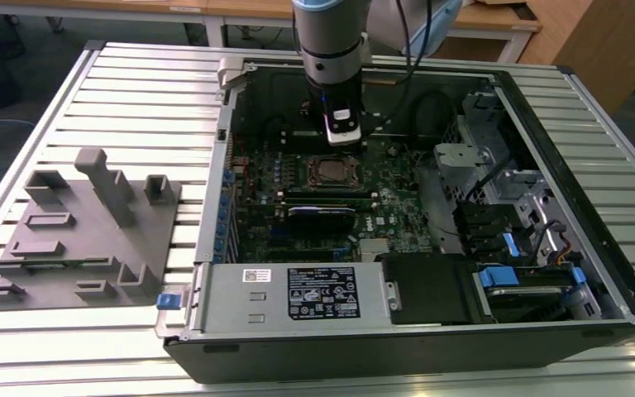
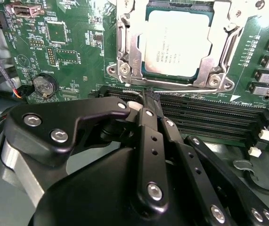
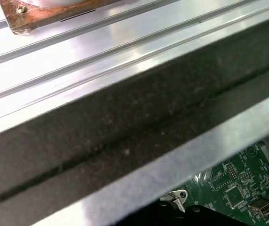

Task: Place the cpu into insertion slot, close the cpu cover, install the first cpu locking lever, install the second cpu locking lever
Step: 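Install the first cpu locking lever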

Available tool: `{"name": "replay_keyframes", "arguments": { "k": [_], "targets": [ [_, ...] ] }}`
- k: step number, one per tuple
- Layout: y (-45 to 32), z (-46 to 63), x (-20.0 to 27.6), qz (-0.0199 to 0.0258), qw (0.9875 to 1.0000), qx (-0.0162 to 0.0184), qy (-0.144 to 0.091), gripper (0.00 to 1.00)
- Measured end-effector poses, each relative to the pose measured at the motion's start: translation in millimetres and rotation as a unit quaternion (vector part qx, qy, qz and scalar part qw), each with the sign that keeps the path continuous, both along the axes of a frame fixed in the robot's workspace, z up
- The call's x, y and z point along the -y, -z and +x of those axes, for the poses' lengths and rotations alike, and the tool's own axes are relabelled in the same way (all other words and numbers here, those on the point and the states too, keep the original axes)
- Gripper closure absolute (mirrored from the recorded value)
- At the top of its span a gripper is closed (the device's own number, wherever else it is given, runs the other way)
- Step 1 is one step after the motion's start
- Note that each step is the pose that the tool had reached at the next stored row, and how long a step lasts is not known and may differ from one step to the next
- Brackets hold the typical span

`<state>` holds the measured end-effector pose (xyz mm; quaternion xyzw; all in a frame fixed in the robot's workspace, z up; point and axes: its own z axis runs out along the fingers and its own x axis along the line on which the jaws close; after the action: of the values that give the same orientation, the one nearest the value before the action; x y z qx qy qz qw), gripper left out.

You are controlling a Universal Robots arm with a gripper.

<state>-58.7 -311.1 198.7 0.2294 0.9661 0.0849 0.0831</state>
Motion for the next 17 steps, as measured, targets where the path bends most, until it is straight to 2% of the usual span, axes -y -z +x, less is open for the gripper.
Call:
{"name": "replay_keyframes", "arguments": {
  "k": [17],
  "targets": [
    [3.8, 0.0, 3.2, -0.0052, 1.0000, -0.0001, 0.000, 0.89]
  ]
}}
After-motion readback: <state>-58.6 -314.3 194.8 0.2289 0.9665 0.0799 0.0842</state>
